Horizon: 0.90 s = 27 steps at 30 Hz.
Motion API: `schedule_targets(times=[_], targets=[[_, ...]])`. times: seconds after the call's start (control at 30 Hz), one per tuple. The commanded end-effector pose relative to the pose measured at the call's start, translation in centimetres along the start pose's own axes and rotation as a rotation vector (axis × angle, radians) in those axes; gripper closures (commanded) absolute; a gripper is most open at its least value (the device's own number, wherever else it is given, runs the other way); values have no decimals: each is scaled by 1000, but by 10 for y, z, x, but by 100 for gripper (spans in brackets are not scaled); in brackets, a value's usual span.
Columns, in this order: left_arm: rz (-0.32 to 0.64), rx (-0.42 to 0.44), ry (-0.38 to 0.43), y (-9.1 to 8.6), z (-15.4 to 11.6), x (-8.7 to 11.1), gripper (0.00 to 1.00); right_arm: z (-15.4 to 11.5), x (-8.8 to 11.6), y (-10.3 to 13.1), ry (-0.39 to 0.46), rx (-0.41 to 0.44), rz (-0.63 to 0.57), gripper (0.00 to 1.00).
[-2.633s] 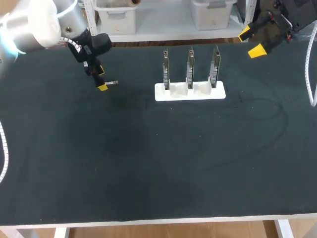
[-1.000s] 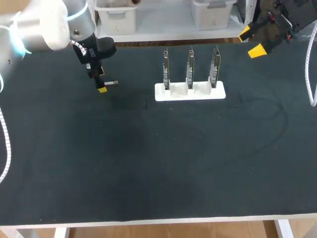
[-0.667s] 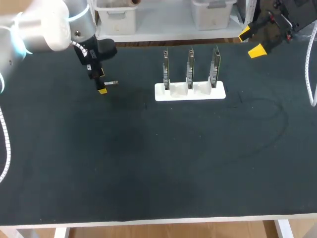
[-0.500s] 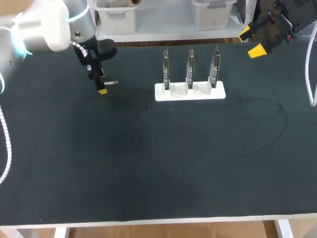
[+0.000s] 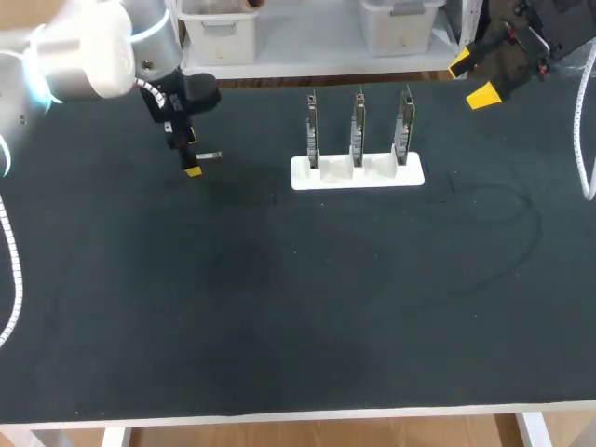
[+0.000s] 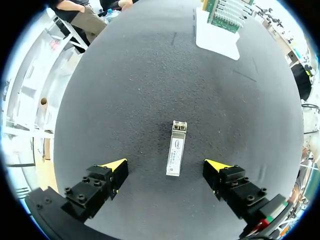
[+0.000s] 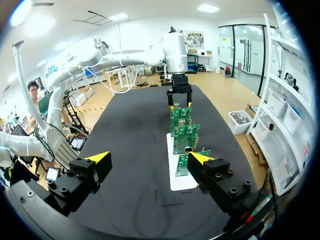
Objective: Pick up the optical module with the left hand, and insert it into the network port with the right hand.
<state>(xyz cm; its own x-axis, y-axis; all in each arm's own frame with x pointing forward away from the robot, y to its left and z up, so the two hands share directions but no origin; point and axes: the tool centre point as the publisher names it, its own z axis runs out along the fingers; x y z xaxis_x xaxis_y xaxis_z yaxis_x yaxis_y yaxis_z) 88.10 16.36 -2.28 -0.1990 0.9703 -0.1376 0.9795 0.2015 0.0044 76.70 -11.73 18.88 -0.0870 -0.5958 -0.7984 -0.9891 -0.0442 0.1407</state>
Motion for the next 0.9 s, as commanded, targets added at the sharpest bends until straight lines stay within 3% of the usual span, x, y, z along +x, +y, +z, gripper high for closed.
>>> schedule_targets(times=[0.03,0.8,0.83,0.87,0.9], targets=[[5,242,9,11,2,-4,0,0,0,1,0,1,-1,0],[22,259,7,13,4,-4,2,0,0,1,0,1,-1,0],[24,262,7,13,4,-4,44,0,0,1,0,1,-1,0],[24,263,7,13,5,-4,80,0,0,1,0,1,-1,0],[26,265,6,12,5,-4,100,0,0,1,0,1,-1,0]])
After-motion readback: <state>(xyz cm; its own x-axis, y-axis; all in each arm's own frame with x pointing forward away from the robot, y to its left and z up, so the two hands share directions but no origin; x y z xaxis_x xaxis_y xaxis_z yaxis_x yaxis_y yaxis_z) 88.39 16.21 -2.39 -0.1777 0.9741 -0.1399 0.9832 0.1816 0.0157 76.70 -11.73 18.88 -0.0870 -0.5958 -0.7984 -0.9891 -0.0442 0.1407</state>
